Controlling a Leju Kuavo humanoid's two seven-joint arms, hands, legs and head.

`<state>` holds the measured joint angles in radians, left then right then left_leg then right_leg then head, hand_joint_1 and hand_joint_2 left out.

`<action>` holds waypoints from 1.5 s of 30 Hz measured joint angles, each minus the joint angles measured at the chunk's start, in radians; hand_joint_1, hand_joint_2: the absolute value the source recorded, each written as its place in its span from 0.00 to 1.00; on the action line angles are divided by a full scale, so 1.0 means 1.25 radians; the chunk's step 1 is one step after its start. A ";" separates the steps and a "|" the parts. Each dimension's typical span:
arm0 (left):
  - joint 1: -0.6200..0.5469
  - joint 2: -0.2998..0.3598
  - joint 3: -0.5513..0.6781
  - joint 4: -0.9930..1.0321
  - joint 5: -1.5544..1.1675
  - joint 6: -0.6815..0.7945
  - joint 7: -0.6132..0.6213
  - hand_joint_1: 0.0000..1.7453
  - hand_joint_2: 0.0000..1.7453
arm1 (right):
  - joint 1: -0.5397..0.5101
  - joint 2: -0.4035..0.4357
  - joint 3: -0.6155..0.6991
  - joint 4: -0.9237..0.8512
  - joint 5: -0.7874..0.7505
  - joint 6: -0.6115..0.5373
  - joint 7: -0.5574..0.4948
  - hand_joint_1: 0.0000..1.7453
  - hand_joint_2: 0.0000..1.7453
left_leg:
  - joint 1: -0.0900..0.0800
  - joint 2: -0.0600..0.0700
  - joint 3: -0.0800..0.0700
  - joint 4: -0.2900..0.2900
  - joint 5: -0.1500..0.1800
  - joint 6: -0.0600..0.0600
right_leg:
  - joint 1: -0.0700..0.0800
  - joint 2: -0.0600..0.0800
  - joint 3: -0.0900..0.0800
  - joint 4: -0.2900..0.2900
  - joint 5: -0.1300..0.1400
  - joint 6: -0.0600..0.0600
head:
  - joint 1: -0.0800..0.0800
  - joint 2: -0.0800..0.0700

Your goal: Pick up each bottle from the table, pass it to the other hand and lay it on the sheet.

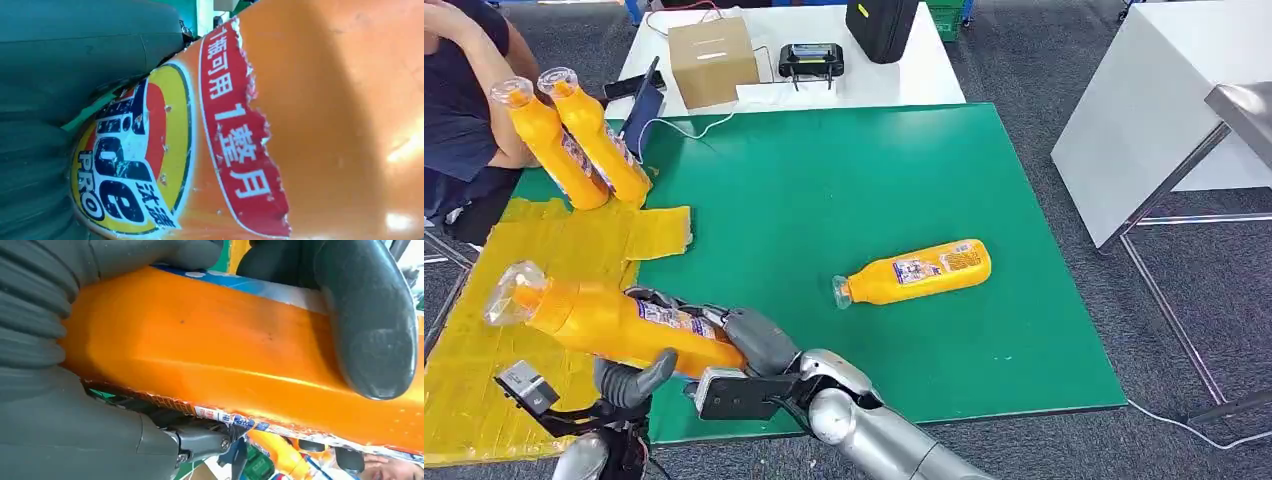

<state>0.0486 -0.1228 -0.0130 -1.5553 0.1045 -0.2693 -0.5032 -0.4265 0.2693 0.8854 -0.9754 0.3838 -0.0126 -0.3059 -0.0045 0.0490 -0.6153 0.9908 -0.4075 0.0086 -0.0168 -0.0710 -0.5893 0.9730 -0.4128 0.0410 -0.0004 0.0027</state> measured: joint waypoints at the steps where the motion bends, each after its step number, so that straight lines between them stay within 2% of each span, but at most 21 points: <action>1: 0.000 0.001 0.000 0.000 -0.010 0.002 -0.005 1.00 1.00 | 0.000 -0.001 -0.002 0.000 0.002 0.000 0.000 0.67 1.00 | 0.000 0.000 0.000 0.000 0.000 0.000 | 0.000 0.000 0.000 0.000 0.000 0.000 | 0.000 0.000; 2: 0.000 0.001 0.001 0.000 -0.015 0.003 -0.005 1.00 1.00 | 0.000 -0.002 -0.003 0.000 0.002 0.000 0.000 0.00 1.00 | 0.000 0.000 0.000 0.000 0.000 0.000 | 0.000 0.000 0.000 0.000 0.000 0.000 | 0.000 0.000; 8: -0.012 0.007 0.007 -0.003 -0.111 0.044 -0.027 1.00 1.00 | -0.001 -0.019 -0.025 -0.004 0.019 -0.033 0.019 0.00 1.00 | 0.000 0.000 0.000 0.000 0.000 0.000 | 0.000 0.000 0.000 0.000 0.000 0.000 | 0.000 0.000; 11: -0.026 0.014 0.027 -0.016 -0.179 0.102 -0.045 1.00 1.00 | -0.002 -0.049 -0.067 -0.015 0.013 -0.037 0.032 0.00 1.00 | 0.000 -0.001 0.000 0.000 0.000 0.000 | 0.000 0.000 0.001 0.000 0.000 0.000 | 0.000 0.000; 17: -0.041 0.030 0.067 -0.016 -0.200 0.110 -0.046 1.00 1.00 | -0.004 -0.093 -0.137 -0.041 0.015 -0.033 0.036 0.00 1.00 | 0.000 0.000 0.000 0.000 0.000 0.000 | 0.000 0.000 0.001 0.000 0.001 0.000 | 0.000 0.000; 34: -0.044 0.033 0.080 -0.016 -0.204 0.112 -0.046 1.00 1.00 | -0.003 -0.104 -0.157 -0.053 0.018 -0.032 0.036 0.00 1.00 | 0.000 0.000 0.000 0.000 0.000 0.000 | 0.000 0.000 0.001 0.000 0.000 0.000 | 0.000 0.000; 40: -0.044 0.049 0.105 -0.016 -0.334 0.209 -0.057 1.00 1.00 | 0.006 -0.147 -0.186 -0.089 0.027 -0.033 0.045 0.00 1.00 | 0.000 0.000 0.000 0.000 0.000 0.000 | 0.000 0.000 0.001 0.000 0.000 0.000 | 0.000 0.000; 43: -0.044 0.072 0.124 -0.008 -0.529 0.340 -0.038 1.00 1.00 | 0.022 -0.191 -0.217 -0.126 0.034 -0.025 0.045 0.00 1.00 | 0.000 -0.001 0.000 0.000 0.000 0.000 | 0.000 0.000 0.001 0.000 0.000 0.000 | 0.000 0.000; 45: -0.043 0.086 0.126 0.007 -0.764 0.510 0.015 1.00 1.00 | 0.037 -0.225 -0.244 -0.157 0.041 -0.017 0.045 0.00 1.00 | 0.000 -0.001 0.000 0.000 0.000 0.000 | 0.000 0.000 0.001 0.000 0.000 0.000 | 0.000 0.000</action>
<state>-0.0048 -0.0148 0.1449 -1.5461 -0.8506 0.3685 -0.4840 -0.3800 -0.0123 0.5809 -1.1720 0.4353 -0.0335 -0.2502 -0.0050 0.0482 -0.6153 0.9911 -0.4074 0.0089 -0.0171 -0.0716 -0.5882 0.9729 -0.4122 0.0415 -0.0004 0.0027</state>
